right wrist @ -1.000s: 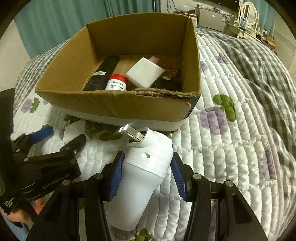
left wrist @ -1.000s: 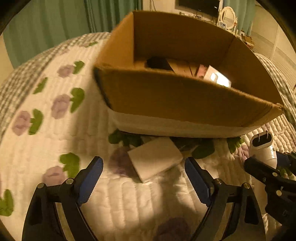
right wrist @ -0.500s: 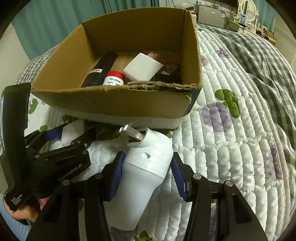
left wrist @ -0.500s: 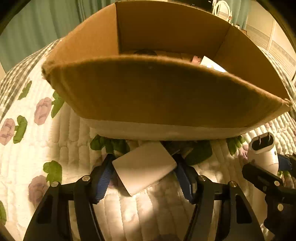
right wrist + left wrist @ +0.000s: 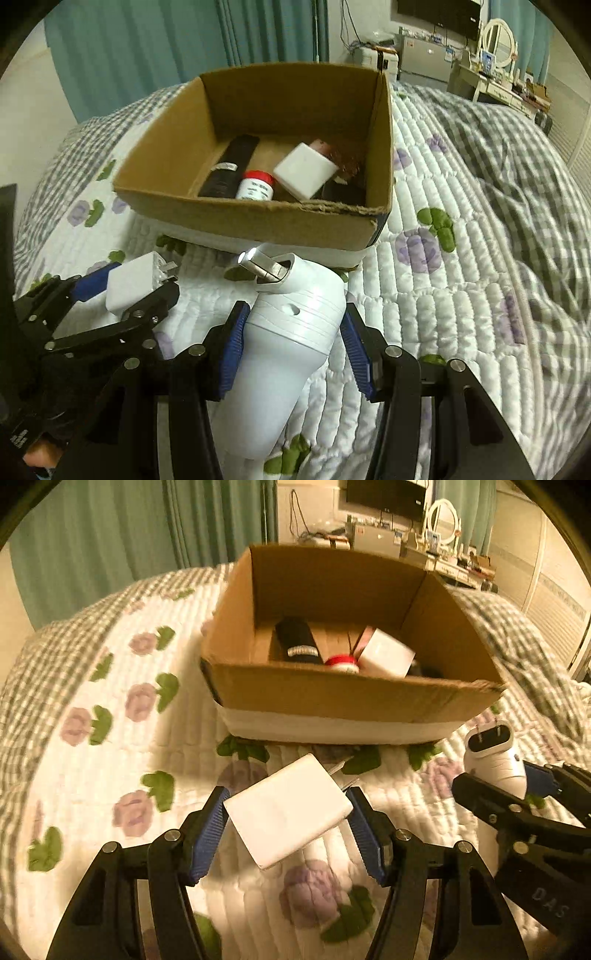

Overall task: Organize rigid objects
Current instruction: 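Lower the white device and white block into the box and open both grippers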

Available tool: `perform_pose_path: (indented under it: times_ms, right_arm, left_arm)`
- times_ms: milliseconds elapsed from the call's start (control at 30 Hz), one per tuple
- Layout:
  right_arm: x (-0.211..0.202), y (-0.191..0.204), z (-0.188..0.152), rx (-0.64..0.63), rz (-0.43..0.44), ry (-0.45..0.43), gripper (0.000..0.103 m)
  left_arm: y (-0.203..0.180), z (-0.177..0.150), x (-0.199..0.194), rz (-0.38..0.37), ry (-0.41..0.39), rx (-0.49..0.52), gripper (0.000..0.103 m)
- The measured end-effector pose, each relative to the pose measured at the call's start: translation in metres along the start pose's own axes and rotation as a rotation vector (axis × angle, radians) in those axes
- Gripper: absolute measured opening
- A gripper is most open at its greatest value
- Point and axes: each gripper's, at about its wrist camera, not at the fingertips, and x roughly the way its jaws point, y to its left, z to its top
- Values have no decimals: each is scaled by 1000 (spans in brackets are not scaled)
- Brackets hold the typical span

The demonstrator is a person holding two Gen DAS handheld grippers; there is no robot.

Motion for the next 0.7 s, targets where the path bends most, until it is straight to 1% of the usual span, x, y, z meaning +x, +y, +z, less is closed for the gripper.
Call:
perform_pose_path:
  times_ms: [33, 167, 300, 400, 533, 700]
  right_arm:
    - [-8, 1, 0, -3, -1, -11, 50]
    - [-30, 6, 6, -20, -9, -52, 50]
    - [-57, 9, 21, -36, -8, -112, 50]
    - [-74, 8, 36, -45, -5, -154, 50]
    - [-92, 5, 63, -58, -8, -206, 50]
    - [-104, -5, 100, -67, -15, -266, 50]
  left_arm:
    - [-2, 2, -1, -1, -5, -1, 65]
    - [0, 16, -32, -4, -47, -29, 65]
    - [-2, 31, -64, -20, -112, -28, 65]
    - [0, 50, -79, -42, -151, -23, 65]
    - [2, 74, -90, -45, -191, -13, 65]
    - [0, 112, -86, -37, -223, 11, 65]
